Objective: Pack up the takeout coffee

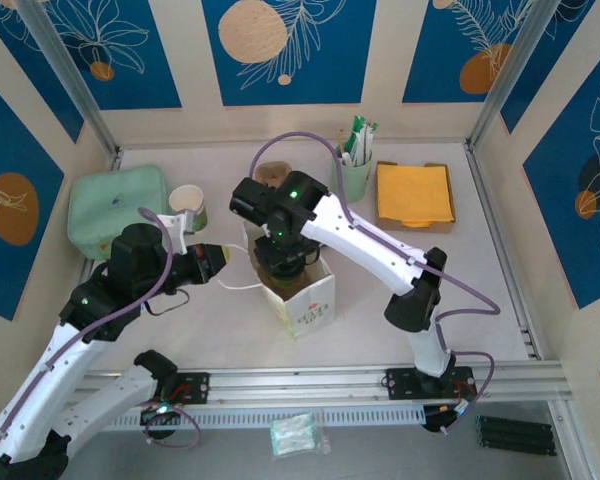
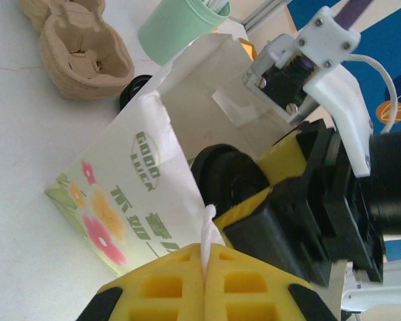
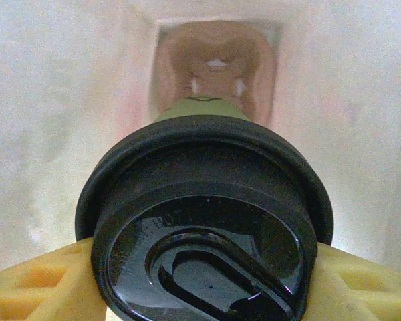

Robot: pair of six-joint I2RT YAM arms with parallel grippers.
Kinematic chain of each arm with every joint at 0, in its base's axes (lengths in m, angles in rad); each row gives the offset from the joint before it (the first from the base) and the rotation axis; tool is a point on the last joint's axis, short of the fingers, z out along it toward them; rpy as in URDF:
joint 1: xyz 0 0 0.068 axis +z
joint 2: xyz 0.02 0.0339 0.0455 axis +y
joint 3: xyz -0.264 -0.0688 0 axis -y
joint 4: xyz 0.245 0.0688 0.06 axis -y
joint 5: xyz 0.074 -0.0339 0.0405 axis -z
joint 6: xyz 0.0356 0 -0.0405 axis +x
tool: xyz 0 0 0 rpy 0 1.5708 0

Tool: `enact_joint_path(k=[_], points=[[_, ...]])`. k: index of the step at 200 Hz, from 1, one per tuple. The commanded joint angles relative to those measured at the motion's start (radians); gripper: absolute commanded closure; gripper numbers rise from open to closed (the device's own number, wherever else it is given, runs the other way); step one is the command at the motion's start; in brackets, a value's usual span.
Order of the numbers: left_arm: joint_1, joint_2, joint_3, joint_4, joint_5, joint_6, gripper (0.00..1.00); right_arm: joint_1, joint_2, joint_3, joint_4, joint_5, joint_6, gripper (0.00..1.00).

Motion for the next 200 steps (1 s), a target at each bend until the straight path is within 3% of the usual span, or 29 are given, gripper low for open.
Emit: enact_joint_path(k=[1, 200], points=[[-0.006, -0.003, -0.006, 0.038, 0.017, -0.004, 1.0, 0.028, 0.016, 0.052, -0.154, 0.006, 0.036, 0.41], [-0.005, 0.005, -0.01, 0.057, 0.008, 0.003, 1.0, 0.045, -0.08, -0.247, -0.023, -0.062, 0.162, 0.41]])
